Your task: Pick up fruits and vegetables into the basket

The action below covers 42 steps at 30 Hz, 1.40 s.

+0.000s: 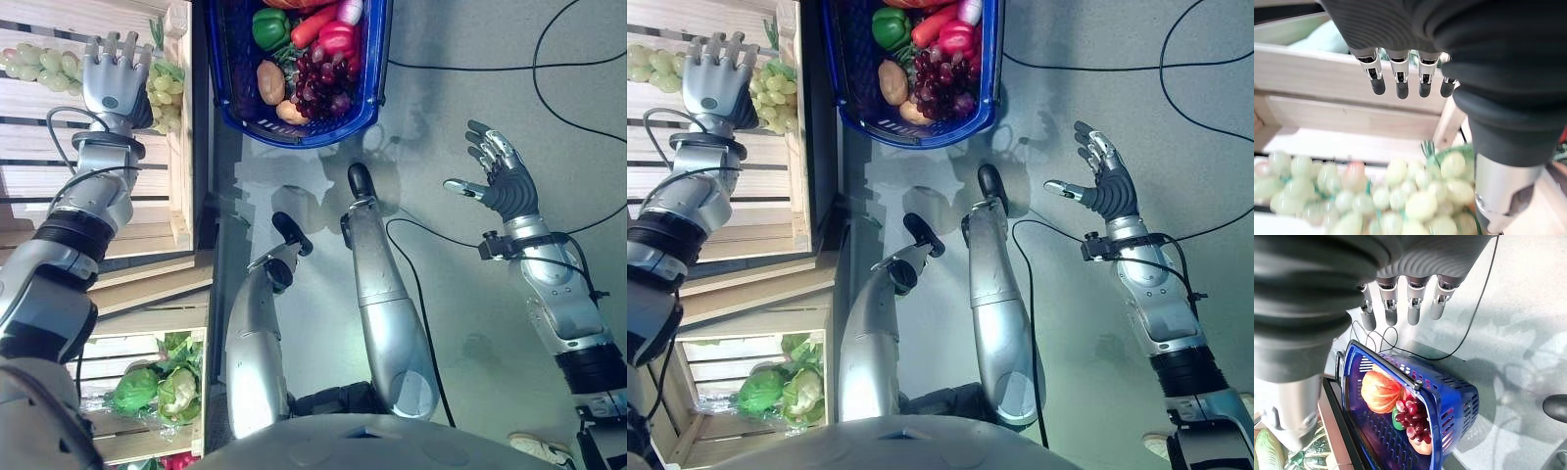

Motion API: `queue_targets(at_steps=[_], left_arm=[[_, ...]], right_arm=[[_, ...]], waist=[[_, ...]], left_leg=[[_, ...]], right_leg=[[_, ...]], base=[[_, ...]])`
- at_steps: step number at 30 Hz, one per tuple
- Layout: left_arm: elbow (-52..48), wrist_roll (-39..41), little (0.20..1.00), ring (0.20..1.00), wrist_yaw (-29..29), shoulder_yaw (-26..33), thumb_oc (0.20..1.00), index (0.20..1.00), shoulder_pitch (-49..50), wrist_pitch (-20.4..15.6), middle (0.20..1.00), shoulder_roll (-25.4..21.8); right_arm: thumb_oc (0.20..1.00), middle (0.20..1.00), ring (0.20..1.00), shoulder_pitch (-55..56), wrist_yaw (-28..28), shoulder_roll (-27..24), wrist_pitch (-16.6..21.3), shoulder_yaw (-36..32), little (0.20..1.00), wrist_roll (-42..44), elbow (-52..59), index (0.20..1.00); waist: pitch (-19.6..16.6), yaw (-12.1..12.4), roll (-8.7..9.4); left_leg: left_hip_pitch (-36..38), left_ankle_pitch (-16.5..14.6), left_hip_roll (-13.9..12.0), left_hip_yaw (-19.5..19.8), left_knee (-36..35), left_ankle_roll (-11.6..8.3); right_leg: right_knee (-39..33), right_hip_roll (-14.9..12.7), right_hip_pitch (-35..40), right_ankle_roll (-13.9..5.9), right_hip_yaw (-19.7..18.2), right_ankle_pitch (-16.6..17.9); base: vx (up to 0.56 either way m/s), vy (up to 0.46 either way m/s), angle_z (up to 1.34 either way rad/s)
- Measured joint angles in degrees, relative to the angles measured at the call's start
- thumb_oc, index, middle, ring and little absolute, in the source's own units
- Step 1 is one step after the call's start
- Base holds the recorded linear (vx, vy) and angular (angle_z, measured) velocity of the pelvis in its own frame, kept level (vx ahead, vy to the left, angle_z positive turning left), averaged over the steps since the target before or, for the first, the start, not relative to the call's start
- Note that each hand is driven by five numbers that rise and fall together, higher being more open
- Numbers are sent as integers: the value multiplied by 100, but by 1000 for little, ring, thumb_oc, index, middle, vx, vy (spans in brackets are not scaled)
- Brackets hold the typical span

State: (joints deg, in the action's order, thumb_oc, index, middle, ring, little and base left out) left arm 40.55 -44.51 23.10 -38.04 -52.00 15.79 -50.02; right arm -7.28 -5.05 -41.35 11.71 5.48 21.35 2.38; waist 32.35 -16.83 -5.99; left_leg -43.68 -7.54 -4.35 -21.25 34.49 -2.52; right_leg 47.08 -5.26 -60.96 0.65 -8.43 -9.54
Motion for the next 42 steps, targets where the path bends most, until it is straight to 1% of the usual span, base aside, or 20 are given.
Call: queue_targets(at_steps=[3,6,9,12,17,21,26,29,33,34,35,42], left_arm=[[184,-10,1000,1000,-117,-46,1000,1000,-27,79,1000,25],[653,-1,1000,1000,-328,-56,1000,1000,-91,321,1000,203],[800,-2,1000,1000,-458,-59,1000,1000,-110,482,1000,228],[864,-51,1000,1000,-497,-102,1000,1000,-160,679,1000,231],[1092,-411,1000,1000,-430,-115,1000,1000,-363,1016,1000,231],[1171,-625,1000,1000,-79,-123,1000,1000,-535,1293,1000,231],[1209,-633,1000,1000,397,-124,1000,1000,-817,1441,1000,236],[1208,-640,1000,1000,442,-153,1000,1000,-1017,1505,1000,272],[1258,-718,1000,1000,339,-277,1000,1000,-1208,1568,1000,296],[1272,-720,1000,1000,274,-281,1000,1000,-1251,1584,1000,329],[1330,-721,1000,1000,191,-361,1000,1000,-1325,1674,1000,405],[1631,-659,1000,1000,-274,-623,1000,1000,-1607,1781,1000,434]], right_arm=[[1000,1000,1000,-2,-6,2,0,0,1000,23,-7,1000],[1000,1000,1000,-40,-58,8,2,-2,1000,46,-11,1000],[1000,1000,1000,-78,-107,8,-17,1,1000,49,-16,1000],[1000,1000,1000,-199,-160,7,-51,4,1000,51,-16,1000],[1000,1000,1000,-370,-314,-13,-57,0,1000,58,-20,1000],[1000,1000,1000,-457,-446,-17,-57,4,1000,57,-75,1000],[1000,1000,1000,-482,-611,-18,-29,13,1000,55,-163,1000],[1000,1000,1000,-516,-691,-18,-4,31,1000,54,-198,1000],[1000,1000,1000,-662,-720,-17,27,151,1000,55,-254,1000],[1000,1000,1000,-696,-717,-17,28,189,1000,54,-255,1000],[1000,1000,1000,-712,-718,-17,31,213,1000,54,-255,1000],[1000,1000,1000,-909,-706,-56,64,228,1000,55,-408,1000]], waist=[[0,9,0],[0,-3,0],[0,0,0],[0,4,0],[0,1,0],[0,3,1],[0,-1,1],[0,-3,1],[0,-18,2],[0,-13,2],[0,-13,2],[0,-35,2]], left_leg=[[-111,2,0,21,24,3],[-156,0,-5,29,22,0],[-249,0,-23,36,44,-2],[-310,-4,-43,45,74,-6],[-487,-14,-69,85,149,-7],[-678,-35,-78,92,241,-8],[-824,-59,-86,105,346,8],[-945,-67,-90,110,422,17],[-1090,-80,-127,110,490,16],[-1113,-97,-154,106,521,13],[-1113,-100,-160,104,518,9],[-1266,-106,-164,96,520,-1]], right_leg=[[8,0,-101,10,6,10],[6,4,-150,11,9,10],[6,10,-228,44,26,32],[3,15,-274,36,43,27],[18,21,-410,45,79,36],[103,26,-598,75,68,54],[159,27,-722,62,53,46],[214,27,-839,45,34,38],[219,80,-977,35,-13,77],[220,103,-994,37,-17,80],[220,110,-996,37,-21,79],[219,126,-1167,54,-39,94]], base=[[-6,-5,1],[0,0,0],[0,0,0],[0,0,0],[0,0,0],[0,0,0],[0,0,0],[0,0,0],[1,7,-5],[1,23,-7],[0,25,-5],[-5,9,-2]])
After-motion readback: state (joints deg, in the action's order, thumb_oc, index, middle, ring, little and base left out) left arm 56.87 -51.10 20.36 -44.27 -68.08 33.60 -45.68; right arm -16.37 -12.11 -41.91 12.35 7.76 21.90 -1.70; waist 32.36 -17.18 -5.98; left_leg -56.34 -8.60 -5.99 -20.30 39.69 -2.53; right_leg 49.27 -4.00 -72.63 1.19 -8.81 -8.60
